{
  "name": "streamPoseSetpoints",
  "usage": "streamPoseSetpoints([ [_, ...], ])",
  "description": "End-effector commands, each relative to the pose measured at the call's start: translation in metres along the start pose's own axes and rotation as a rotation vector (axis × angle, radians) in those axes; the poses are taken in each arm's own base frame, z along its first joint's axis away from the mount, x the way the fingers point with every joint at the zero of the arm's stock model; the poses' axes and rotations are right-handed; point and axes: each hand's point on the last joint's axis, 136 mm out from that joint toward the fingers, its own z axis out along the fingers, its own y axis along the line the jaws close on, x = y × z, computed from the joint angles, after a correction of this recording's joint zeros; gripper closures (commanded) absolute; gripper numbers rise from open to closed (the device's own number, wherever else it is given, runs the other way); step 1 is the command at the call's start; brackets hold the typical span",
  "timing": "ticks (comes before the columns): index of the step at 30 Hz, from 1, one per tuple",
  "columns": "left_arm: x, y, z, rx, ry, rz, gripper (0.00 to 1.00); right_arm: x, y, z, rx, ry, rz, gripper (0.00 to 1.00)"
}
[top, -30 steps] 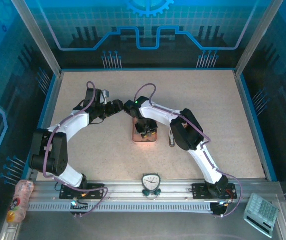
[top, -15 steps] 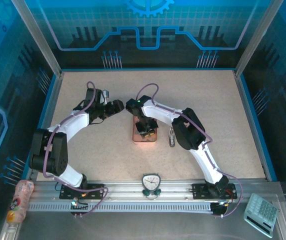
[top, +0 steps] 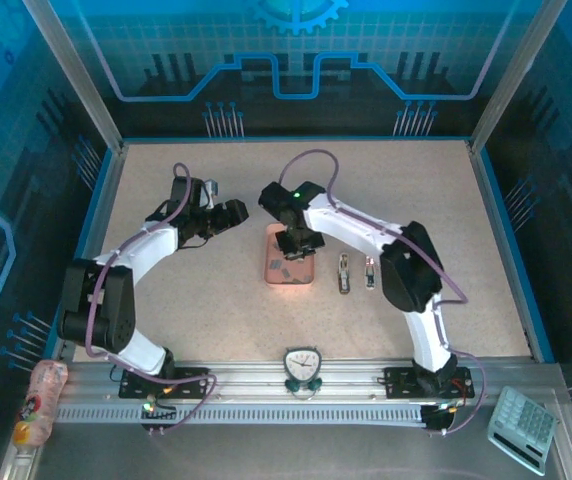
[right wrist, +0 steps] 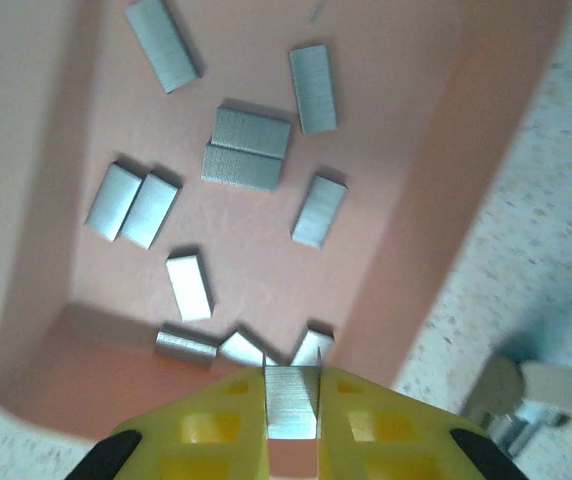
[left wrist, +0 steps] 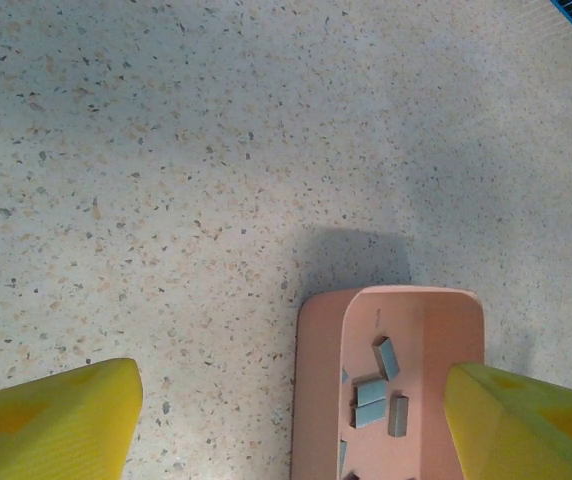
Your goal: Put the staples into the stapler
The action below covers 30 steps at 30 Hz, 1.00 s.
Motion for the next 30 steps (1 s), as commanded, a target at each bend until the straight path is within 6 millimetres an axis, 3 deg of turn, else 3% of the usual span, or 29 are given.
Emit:
streamPoseSetpoints([
  [1, 0.000, -0.016, -0.017, 0.045, -0.012, 0.025, 0.19, 0.014, -0.008, -0.015, 0.002, -0.019, 0.024, 0.83],
  [9, 0.015, -0.022, -0.037, 0.048, -0.018, 0.086, 0.19, 0.074, -0.037, -0.025, -0.010, 0.003, 0.104, 0.83],
  [16, 0.050, -0.020, -0.038, 0.075, 0.050, 0.152, 0.19, 0.151, -0.074, -0.002, 0.031, 0.104, 0.201, 0.83],
  [19, 0.059, -0.024, -0.035, 0.096, 0.057, 0.182, 0.19, 0.174, -0.082, 0.013, 0.027, 0.142, 0.238, 0.82],
  [25, 0.068, -0.037, -0.035, 0.144, 0.028, 0.255, 0.19, 0.196, -0.092, 0.041, 0.023, 0.203, 0.275, 0.82],
  [30, 0.072, -0.034, -0.032, 0.134, 0.041, 0.274, 0.19, 0.203, -0.095, 0.055, 0.032, 0.233, 0.283, 0.81],
])
